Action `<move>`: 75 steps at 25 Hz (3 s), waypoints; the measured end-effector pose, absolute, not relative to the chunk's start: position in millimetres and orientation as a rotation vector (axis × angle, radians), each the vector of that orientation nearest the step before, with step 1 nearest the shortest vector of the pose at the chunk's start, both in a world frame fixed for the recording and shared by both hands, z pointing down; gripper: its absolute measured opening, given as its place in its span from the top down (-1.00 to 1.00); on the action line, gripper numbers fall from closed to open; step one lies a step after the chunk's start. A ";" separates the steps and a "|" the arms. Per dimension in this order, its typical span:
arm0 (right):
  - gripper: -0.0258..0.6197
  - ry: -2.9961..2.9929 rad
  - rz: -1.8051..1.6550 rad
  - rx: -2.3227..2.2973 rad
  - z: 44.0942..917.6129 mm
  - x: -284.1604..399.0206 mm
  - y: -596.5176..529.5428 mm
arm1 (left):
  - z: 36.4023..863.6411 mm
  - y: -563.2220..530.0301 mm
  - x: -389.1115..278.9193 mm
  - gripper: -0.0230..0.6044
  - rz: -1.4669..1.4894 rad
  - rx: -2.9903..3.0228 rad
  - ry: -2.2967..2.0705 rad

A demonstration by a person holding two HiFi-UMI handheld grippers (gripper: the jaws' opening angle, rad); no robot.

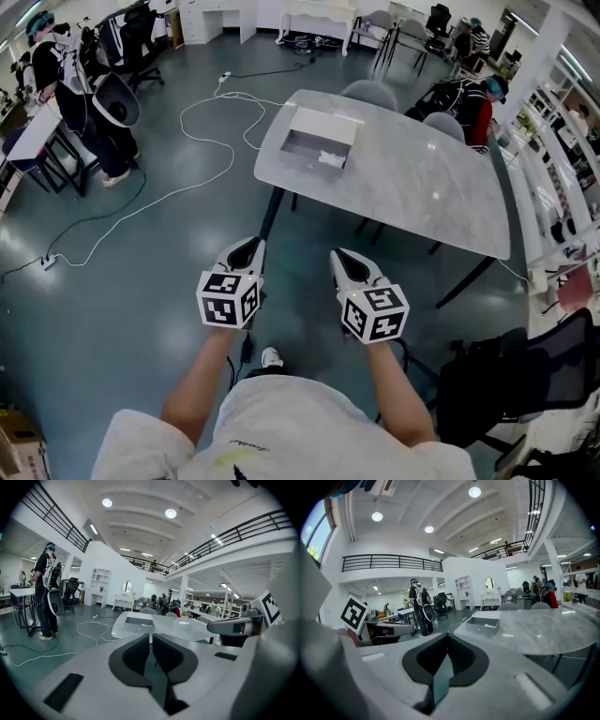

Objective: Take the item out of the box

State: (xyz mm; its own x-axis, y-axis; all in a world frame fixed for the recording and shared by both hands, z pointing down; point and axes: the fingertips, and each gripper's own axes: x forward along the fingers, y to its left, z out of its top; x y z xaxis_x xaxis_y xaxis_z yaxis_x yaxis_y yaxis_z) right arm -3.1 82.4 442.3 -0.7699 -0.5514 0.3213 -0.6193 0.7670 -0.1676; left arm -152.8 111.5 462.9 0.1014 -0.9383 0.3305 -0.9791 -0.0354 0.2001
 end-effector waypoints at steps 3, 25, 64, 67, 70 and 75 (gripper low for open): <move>0.91 -2.704 0.379 0.934 439.8 -16.1 71.9 | 464.7 99.7 -165.9 0.84 0.154 2.026 -1.858; 0.91 -2.690 0.417 1.005 453.2 -59.3 18.6 | 471.8 35.1 -211.4 0.84 0.194 2.089 -1.792; 0.91 -2.700 0.570 0.875 488.6 -28.7 -267.3 | 526.4 -257.3 -125.4 0.84 0.544 2.150 -1.605; 0.91 -2.707 0.603 0.854 493.0 -29.9 -273.5 | 536.1 -263.2 -117.4 0.84 0.642 2.167 -1.513; 0.91 -2.710 0.632 0.851 498.0 -29.8 -276.8 | 546.9 -267.4 -112.7 0.84 0.746 2.186 -1.426; 0.91 -2.694 0.659 0.880 503.9 -27.5 -282.1 | 560.4 -278.6 -105.3 0.84 0.923 2.262 -1.263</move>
